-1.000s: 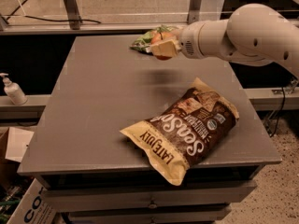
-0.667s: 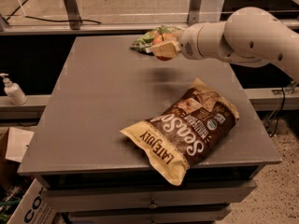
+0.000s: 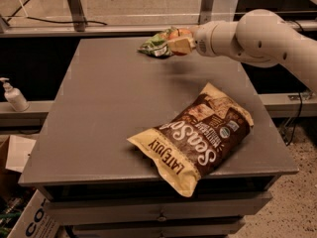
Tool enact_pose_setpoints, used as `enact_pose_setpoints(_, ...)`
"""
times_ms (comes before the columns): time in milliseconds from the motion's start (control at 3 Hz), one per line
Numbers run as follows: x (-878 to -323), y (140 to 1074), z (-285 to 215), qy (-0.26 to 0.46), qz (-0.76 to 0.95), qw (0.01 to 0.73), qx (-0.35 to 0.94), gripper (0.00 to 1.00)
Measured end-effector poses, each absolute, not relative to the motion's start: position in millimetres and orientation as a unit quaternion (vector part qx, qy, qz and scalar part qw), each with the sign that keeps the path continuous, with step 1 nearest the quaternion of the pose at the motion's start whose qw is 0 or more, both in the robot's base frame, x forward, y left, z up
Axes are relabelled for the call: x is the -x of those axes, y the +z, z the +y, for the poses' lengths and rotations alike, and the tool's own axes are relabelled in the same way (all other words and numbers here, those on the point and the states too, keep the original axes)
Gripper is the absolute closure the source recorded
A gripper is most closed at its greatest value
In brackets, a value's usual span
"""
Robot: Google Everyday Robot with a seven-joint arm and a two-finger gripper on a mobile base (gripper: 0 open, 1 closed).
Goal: Move apple near green jalapeno chip bag
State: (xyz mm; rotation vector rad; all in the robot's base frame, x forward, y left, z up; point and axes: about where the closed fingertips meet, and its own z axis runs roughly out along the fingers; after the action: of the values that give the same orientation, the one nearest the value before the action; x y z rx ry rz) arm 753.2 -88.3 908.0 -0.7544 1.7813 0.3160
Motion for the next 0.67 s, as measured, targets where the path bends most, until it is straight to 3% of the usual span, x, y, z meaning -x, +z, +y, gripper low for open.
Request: enact_pose_setpoints(667, -787.9, 889.5, -95.5, 0.127, 0.758, 0.556, 0.316, 1.00)
